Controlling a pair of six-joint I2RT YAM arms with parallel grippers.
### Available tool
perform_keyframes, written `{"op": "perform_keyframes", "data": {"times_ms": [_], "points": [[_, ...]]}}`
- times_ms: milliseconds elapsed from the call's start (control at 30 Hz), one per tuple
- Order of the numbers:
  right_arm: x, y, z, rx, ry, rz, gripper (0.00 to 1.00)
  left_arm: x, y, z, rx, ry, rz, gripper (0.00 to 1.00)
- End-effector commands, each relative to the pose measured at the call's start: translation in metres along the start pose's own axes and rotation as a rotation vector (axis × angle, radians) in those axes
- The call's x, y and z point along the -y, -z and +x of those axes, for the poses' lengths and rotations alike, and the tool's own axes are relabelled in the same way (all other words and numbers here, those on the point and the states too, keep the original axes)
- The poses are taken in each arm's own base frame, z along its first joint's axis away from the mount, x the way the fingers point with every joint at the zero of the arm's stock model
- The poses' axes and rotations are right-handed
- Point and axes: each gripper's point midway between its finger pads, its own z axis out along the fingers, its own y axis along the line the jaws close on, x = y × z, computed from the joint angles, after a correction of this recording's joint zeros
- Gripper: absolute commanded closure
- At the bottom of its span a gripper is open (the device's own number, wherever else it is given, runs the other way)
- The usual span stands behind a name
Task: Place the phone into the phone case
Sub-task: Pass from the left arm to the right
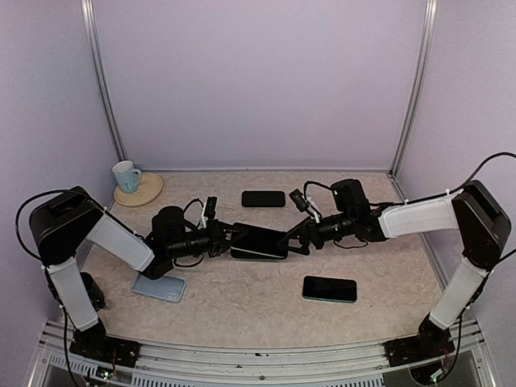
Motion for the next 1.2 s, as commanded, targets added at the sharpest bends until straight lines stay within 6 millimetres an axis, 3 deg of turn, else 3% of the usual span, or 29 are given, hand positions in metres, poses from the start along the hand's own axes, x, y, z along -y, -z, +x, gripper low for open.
{"op": "perform_keyframes", "data": {"times_ms": [0, 367, 600, 967, 1167], "points": [[-0.005, -0.003, -0.001, 0.018, -0.045, -0.068, 0.0, 0.049, 0.006, -0.012, 0.049, -0.101, 0.153, 1.0], [-0.027, -0.017, -0.002, 0.014, -0.098, -0.184, 0.05, 0.068, 0.01, -0.009, 0.07, -0.174, 0.194, 1.0], [-0.039, -0.027, -0.003, -0.006, -0.124, -0.23, 0.16, 0.071, 0.01, -0.01, 0.084, -0.201, 0.182, 1.0], [-0.052, -0.025, -0.009, 0.007, -0.14, -0.29, 0.4, 0.068, 0.009, -0.007, 0.085, -0.222, 0.146, 1.0], [-0.055, -0.025, -0.009, 0.011, -0.146, -0.317, 0.48, 0.065, 0.009, -0.005, 0.084, -0.227, 0.131, 1.0]]}}
